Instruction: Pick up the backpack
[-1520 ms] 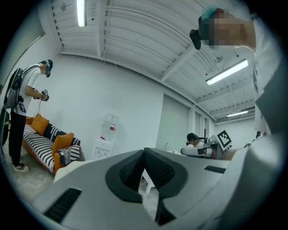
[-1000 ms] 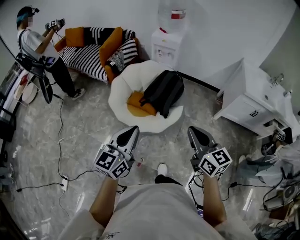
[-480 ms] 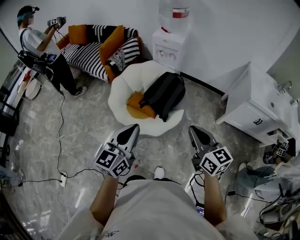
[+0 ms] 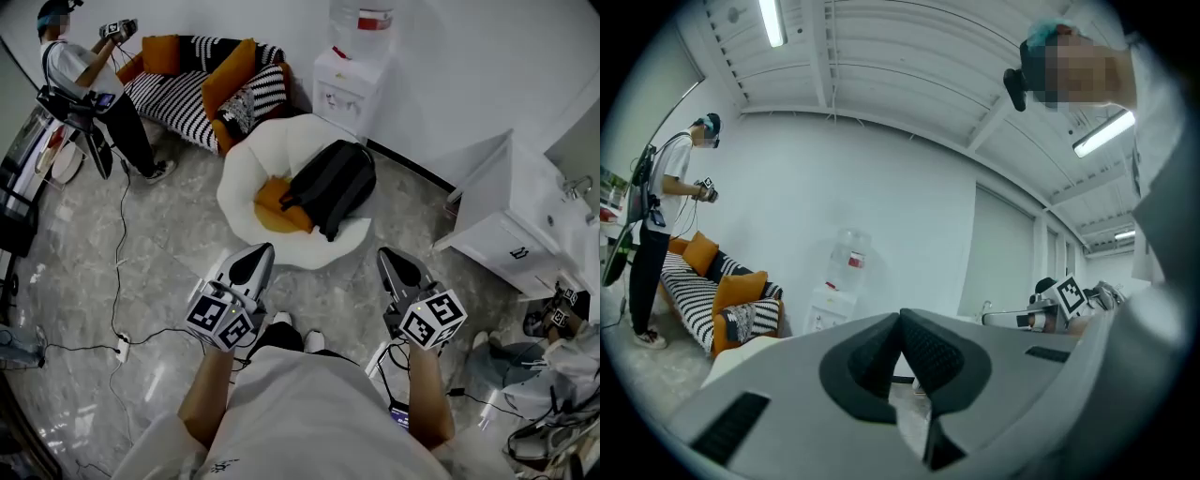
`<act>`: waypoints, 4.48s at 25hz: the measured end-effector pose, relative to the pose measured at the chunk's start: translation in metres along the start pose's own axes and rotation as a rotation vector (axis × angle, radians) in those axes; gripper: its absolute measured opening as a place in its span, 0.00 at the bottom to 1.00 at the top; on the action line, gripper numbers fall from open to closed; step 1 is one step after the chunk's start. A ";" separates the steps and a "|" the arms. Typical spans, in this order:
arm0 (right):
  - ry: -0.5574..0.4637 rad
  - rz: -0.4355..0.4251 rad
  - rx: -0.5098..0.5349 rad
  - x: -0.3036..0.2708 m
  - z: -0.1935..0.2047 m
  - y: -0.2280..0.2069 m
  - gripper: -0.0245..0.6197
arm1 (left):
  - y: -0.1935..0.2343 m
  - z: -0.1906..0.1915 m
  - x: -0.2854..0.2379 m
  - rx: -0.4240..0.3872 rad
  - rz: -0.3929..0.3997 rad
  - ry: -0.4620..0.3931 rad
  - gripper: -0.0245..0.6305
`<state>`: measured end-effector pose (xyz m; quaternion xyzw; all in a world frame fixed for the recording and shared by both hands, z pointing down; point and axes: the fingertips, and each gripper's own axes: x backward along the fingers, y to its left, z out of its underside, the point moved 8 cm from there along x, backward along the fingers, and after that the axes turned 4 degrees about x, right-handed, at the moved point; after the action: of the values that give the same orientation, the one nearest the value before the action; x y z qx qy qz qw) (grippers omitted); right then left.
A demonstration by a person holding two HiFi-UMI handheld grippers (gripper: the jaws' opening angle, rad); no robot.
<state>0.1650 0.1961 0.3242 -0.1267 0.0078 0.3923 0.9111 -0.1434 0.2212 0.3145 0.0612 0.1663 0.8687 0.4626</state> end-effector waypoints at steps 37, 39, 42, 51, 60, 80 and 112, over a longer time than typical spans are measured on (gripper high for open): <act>0.051 0.270 -0.091 -0.188 -0.005 -0.089 0.04 | 0.187 -0.047 -0.190 -0.011 0.252 0.190 0.03; 0.049 0.297 -0.096 -0.194 -0.003 -0.094 0.04 | 0.199 -0.047 -0.198 -0.009 0.271 0.206 0.03; 0.050 0.338 -0.097 -0.201 -0.002 -0.100 0.04 | 0.213 -0.045 -0.213 -0.013 0.305 0.231 0.03; 0.083 0.373 -0.088 -0.213 -0.001 -0.118 0.04 | 0.227 -0.037 -0.253 0.029 0.341 0.243 0.03; 0.127 0.356 -0.080 -0.227 0.016 -0.166 0.04 | 0.212 -0.016 -0.296 0.001 0.331 0.290 0.03; 0.255 0.282 -0.174 -0.244 0.120 -0.324 0.04 | 0.206 0.084 -0.450 0.007 0.170 0.401 0.03; 0.453 0.265 -0.406 -0.294 0.325 -0.418 0.21 | 0.300 0.293 -0.567 -0.104 0.035 0.783 0.34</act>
<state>0.2333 -0.2120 0.7659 -0.3878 0.1482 0.4629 0.7832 0.0182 -0.3331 0.7194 -0.2953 0.2850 0.8414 0.3517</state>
